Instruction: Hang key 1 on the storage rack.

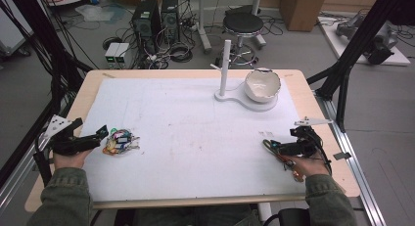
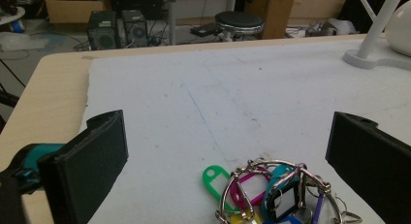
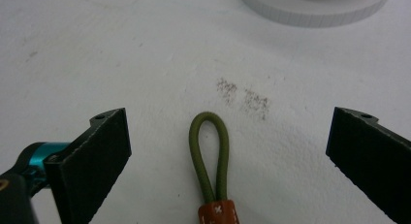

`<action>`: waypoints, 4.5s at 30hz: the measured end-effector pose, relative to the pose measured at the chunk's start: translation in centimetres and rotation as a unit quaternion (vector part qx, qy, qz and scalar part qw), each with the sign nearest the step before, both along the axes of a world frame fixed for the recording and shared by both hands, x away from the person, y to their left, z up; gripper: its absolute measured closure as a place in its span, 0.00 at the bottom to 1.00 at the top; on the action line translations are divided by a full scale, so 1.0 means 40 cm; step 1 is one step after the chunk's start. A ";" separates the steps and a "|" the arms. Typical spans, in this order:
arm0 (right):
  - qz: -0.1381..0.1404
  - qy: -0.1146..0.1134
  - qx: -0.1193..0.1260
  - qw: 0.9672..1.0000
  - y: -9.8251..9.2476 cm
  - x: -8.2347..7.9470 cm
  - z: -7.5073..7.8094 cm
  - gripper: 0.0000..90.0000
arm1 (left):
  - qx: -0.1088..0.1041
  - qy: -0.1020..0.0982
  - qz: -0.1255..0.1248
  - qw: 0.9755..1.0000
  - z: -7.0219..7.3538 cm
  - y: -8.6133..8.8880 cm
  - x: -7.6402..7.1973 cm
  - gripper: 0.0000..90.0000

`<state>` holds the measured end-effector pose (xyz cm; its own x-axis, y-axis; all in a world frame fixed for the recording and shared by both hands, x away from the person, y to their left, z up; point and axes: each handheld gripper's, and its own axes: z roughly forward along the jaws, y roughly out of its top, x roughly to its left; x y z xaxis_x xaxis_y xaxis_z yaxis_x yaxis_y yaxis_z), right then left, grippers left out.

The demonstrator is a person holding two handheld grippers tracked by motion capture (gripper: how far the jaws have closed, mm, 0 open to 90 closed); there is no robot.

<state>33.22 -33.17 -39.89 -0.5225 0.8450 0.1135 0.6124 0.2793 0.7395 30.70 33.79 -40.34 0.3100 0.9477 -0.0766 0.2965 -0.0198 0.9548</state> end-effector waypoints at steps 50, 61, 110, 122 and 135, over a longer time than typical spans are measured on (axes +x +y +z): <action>0.007 0.144 -0.049 0.988 -0.021 -0.005 -0.053 0.69 | 0.012 0.002 -0.005 1.000 -0.001 -0.007 -0.002 0.02; 0.024 0.125 -0.080 0.989 -0.008 -0.015 -0.048 0.81 | 0.012 0.001 -0.005 1.000 -0.001 -0.007 -0.003 0.02; 0.060 0.038 0.020 0.997 0.105 0.086 0.171 0.81 | 0.004 0.000 -0.006 1.000 -0.002 -0.009 0.002 0.02; 0.062 0.036 0.027 0.997 0.144 0.130 0.200 0.80 | 0.003 -0.001 -0.007 1.000 -0.001 -0.010 0.003 0.02; 0.052 0.026 0.049 0.997 0.167 0.184 0.230 0.80 | 0.001 -0.002 -0.008 1.000 -0.001 -0.010 0.004 0.02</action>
<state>40.57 -26.48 -30.68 -0.5976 0.7706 0.2214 0.6220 0.2713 0.7345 30.86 33.40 -40.39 0.3256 0.9426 -0.0739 0.2921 -0.0259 0.9560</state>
